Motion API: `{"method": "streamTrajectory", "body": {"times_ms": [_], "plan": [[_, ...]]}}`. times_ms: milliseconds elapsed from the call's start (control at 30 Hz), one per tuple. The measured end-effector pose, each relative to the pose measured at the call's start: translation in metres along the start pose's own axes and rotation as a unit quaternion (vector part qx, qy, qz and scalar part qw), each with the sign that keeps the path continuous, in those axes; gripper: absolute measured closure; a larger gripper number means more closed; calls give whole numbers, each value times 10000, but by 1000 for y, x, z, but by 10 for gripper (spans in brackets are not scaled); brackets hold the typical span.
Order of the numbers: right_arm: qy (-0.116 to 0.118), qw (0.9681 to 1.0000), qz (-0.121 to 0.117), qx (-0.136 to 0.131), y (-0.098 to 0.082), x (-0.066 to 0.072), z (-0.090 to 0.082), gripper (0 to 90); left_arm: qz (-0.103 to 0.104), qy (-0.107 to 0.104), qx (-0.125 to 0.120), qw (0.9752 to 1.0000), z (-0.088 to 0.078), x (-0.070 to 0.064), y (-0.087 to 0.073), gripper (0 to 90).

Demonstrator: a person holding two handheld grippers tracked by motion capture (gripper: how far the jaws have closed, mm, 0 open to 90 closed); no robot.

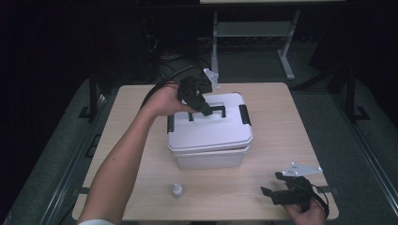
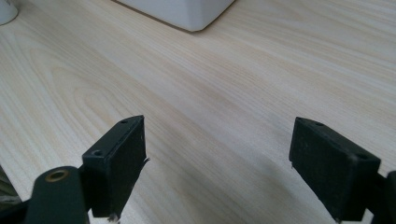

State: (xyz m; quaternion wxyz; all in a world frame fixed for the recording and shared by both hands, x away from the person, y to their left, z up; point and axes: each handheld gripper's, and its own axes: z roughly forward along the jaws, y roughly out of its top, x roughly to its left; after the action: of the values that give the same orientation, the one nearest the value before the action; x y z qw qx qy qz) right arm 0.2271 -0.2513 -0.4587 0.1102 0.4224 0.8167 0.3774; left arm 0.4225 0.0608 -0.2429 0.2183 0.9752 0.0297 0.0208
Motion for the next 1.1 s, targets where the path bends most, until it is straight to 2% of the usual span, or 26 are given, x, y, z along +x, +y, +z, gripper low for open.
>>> {"method": "streamTrajectory", "body": {"times_ms": [467,1100], "plan": [[-44,10000,51,16,-1,0,-1,180,-145,256,75,9995,-27,-9,-23,842],[-112,9999,6,99,-2,2,0,179,-624,562,24,9965,-63,-29,-89,842]]}}
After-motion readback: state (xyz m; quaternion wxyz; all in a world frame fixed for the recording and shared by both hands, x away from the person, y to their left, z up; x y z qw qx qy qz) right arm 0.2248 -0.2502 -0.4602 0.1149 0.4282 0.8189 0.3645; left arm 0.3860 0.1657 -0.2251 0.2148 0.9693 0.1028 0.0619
